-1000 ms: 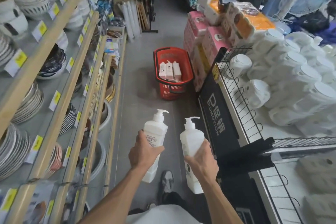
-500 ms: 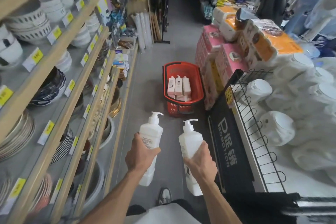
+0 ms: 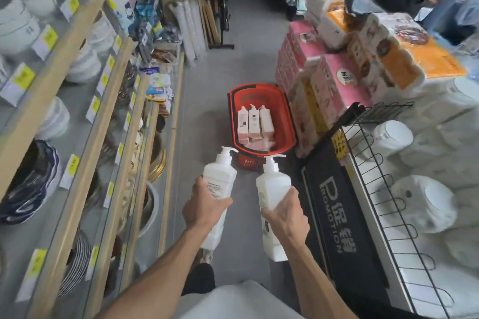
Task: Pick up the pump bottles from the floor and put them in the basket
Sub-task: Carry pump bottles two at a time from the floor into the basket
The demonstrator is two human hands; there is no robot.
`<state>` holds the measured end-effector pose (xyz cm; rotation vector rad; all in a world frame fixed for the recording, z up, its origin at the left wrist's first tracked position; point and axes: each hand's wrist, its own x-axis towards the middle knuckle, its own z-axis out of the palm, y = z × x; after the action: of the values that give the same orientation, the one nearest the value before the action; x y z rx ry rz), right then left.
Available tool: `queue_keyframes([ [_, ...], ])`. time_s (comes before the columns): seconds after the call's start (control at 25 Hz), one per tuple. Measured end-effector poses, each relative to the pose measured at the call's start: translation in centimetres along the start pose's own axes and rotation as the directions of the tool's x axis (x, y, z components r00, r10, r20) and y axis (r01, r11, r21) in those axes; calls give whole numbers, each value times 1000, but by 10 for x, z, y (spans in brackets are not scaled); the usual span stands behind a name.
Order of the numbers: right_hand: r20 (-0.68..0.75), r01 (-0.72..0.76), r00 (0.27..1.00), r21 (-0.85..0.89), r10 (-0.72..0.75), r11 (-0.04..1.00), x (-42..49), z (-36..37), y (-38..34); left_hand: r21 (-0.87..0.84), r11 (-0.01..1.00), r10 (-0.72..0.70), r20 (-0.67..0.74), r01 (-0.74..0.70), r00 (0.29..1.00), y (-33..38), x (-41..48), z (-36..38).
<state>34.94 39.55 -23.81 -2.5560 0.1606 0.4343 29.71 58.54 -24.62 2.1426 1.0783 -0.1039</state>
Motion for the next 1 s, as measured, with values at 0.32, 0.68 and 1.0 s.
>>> queue_keyframes([
  [0.32,-105,-106,988,69,113,992,71,21,-91,17,996,84,80,-86,993,36,122,-33],
  [0.68,-146,-210,961,156,233,965,191,29,-154,86,980,168,142,-181,975,121,257,-27],
  [1.0,-160,-249,943,245,292,937,296,9,-197,123,941,283,216,-314,934,225,369,-6],
])
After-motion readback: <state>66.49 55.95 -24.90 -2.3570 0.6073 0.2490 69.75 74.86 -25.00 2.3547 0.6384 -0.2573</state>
